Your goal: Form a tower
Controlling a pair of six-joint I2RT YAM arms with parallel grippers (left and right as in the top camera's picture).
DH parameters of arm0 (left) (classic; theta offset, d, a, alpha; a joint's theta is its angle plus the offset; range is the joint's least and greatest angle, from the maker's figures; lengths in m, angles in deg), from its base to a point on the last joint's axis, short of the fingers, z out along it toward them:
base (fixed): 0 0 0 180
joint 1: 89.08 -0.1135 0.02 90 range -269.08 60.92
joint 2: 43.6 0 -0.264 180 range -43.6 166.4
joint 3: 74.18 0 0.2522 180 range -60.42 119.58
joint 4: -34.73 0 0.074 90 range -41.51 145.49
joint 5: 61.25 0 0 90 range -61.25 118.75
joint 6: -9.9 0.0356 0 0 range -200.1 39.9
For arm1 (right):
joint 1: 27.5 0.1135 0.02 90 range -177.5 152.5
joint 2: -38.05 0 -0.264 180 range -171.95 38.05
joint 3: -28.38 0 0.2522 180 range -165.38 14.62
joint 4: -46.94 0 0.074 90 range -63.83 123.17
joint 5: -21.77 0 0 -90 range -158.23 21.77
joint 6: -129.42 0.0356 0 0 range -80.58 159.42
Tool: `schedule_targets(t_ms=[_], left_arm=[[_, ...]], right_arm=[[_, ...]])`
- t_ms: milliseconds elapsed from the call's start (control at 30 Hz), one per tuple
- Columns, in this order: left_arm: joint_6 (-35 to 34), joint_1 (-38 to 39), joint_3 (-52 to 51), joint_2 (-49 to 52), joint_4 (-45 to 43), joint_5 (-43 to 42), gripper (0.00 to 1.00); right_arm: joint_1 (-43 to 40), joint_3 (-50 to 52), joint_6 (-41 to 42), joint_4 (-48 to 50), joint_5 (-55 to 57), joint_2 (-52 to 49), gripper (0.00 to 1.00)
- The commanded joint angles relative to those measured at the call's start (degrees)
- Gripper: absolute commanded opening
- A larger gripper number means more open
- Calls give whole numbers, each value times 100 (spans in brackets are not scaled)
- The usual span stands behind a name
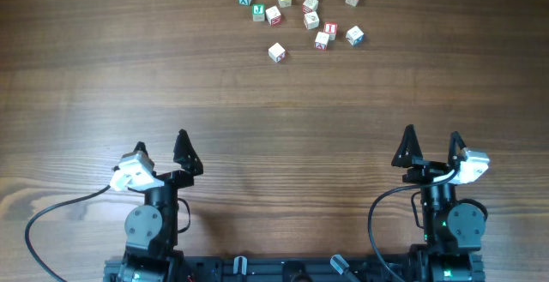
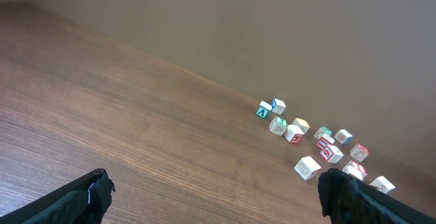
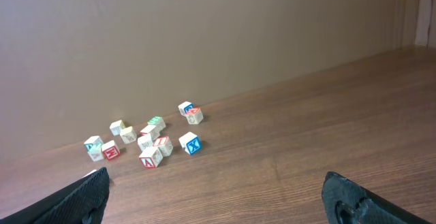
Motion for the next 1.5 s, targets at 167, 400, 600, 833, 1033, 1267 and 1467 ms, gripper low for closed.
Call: schedule_targets(t_ms=[167, 400, 600, 833, 1033, 1267, 1467], left_arm=[[70, 28, -37, 33, 0, -68, 100], [70, 28, -37, 33, -2, -66, 100], [70, 28, -37, 33, -4, -66, 100], [68, 28, -37, 33, -138, -68, 100], [48, 26, -37, 33, -208, -66, 100], [46, 33, 227, 37, -468, -852, 100], [249, 28, 1871, 793, -470, -758, 100]], right_arm=[[-24, 7, 35, 28, 72, 42, 100], [-24, 7, 37, 28, 74, 42, 100], [-24, 7, 35, 28, 72, 42, 100], [-24, 7, 33, 28, 72, 42, 100], [-24, 7, 35, 28, 74, 42, 100], [-24, 7, 35, 28, 74, 42, 100], [-24, 7, 35, 28, 74, 42, 100]])
